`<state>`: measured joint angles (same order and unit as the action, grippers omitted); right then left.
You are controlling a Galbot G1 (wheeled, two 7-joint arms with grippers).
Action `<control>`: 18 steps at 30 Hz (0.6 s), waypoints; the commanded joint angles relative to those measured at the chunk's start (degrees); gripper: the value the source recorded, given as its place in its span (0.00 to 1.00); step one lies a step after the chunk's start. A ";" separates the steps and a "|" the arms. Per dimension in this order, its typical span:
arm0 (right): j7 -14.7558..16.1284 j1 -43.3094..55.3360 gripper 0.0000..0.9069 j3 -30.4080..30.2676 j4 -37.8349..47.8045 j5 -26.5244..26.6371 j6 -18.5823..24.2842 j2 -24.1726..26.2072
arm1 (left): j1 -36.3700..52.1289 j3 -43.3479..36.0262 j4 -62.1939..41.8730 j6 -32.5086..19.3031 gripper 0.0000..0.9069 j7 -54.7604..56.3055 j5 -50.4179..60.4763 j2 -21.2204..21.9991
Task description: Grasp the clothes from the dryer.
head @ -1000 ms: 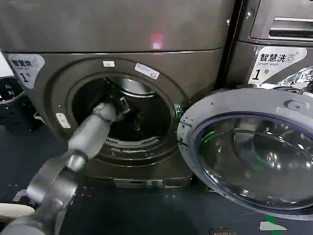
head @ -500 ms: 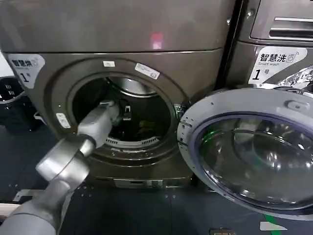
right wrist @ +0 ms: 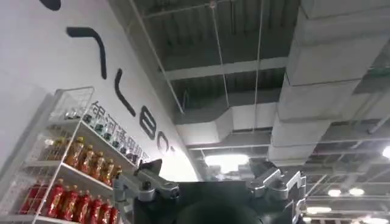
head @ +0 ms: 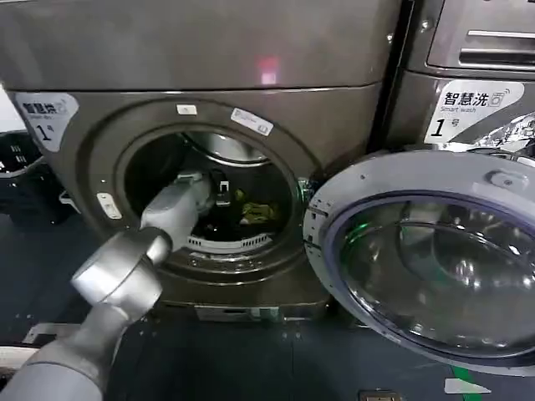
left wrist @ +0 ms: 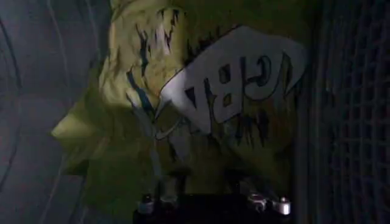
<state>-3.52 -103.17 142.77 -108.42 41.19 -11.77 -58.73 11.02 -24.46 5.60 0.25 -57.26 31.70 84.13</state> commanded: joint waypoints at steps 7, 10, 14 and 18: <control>0.00 0.36 1.00 -0.46 0.08 -0.97 0.32 -0.35 | 1.27 7.60 2.08 1.56 0.00 6.11 -6.58 -0.10; -0.03 0.64 1.00 -0.76 -0.05 -1.01 0.30 -0.22 | -1.50 14.92 8.49 5.07 0.00 11.51 -12.61 -1.90; -0.08 0.77 1.00 -0.83 0.04 -1.00 0.29 0.17 | -9.90 23.56 20.23 7.41 0.00 21.75 -25.87 -5.98; -0.21 0.73 1.00 -0.93 0.08 -0.94 0.28 0.89 | -19.72 29.21 31.74 5.06 0.00 32.41 -37.05 -7.61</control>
<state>-3.67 -102.40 141.90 -108.33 40.28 -11.51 -58.19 4.55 -7.22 19.41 5.28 -41.59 13.57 79.86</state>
